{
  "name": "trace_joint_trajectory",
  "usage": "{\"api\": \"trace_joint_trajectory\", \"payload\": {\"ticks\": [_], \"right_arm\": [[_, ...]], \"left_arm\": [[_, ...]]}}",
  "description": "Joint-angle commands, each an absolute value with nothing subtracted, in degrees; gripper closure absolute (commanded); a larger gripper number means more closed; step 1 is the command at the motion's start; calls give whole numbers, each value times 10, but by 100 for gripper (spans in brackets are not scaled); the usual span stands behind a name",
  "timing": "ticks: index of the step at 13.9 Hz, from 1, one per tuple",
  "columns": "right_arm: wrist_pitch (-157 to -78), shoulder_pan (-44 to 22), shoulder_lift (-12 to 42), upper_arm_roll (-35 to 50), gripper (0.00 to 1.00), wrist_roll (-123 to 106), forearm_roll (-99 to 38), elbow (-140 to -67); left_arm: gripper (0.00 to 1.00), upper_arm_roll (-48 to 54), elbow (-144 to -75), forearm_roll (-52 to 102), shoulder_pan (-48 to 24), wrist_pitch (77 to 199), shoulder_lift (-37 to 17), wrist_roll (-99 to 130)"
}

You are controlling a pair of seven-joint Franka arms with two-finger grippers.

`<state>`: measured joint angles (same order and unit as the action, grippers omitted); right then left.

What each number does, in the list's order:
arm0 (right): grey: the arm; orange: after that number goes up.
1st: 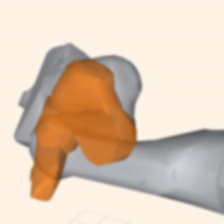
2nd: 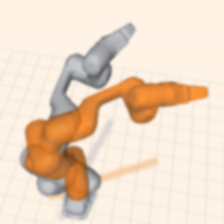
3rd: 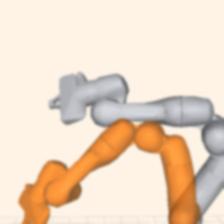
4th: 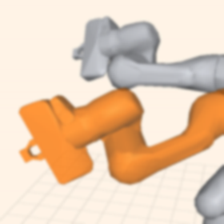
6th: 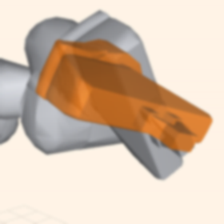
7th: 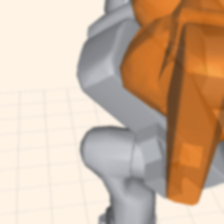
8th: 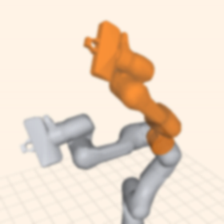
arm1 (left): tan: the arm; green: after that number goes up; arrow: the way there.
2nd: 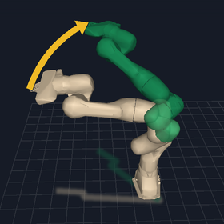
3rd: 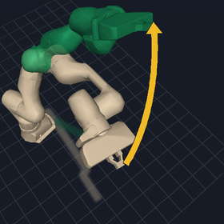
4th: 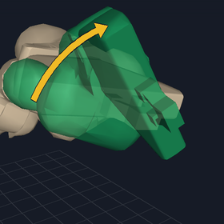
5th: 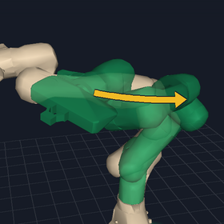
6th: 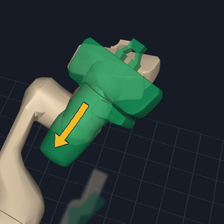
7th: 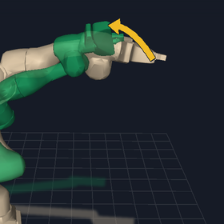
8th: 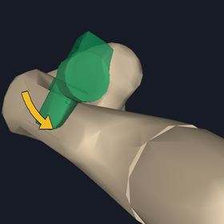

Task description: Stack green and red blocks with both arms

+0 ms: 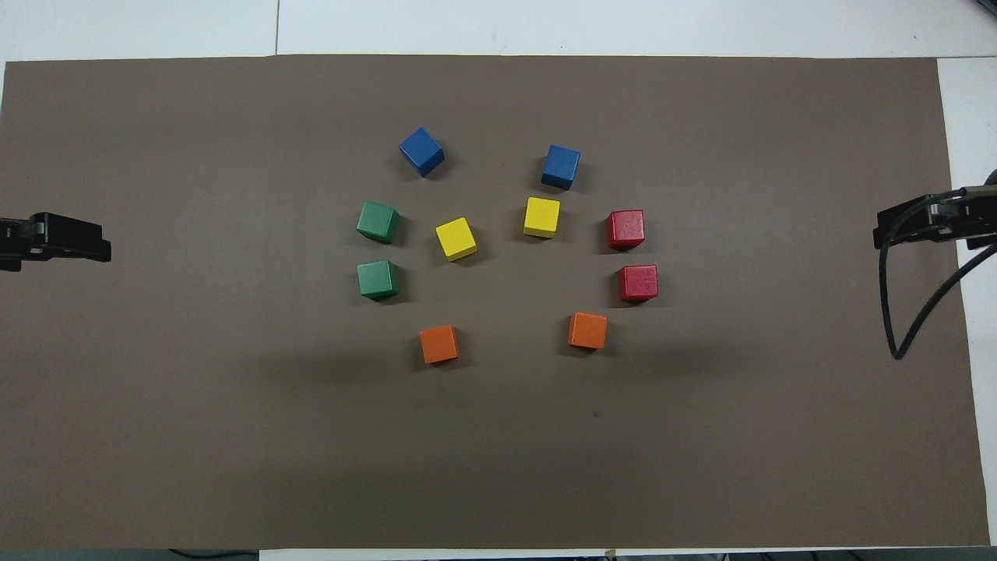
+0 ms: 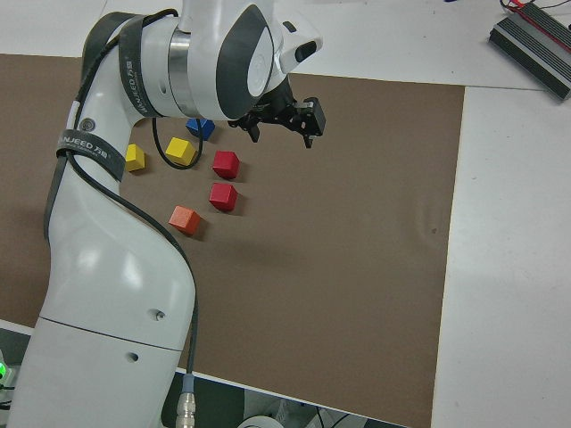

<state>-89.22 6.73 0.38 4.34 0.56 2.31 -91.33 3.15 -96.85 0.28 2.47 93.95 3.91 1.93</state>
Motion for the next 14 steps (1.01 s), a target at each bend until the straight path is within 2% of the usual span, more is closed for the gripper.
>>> {"api": "trace_joint_trajectory", "payload": {"ticks": [1, 9, 11, 14], "right_arm": [[-885, 78, 1, 49, 0, 6, 23, -911], [-886, 77, 0, 50, 0, 13, 18, -914], [-886, 76, 0, 50, 0, 13, 18, -914], [-891, 70, -1, 55, 0, 27, 14, -919]], "left_arm": [[0, 29, -974, 4, 23, 947, 47, 17], [0, 25, -983, 5, 27, 945, 51, 20], [0, 25, -1004, 5, 21, 948, 61, 21], [0, 32, -1059, 6, -9, 1023, 72, 25]]}}
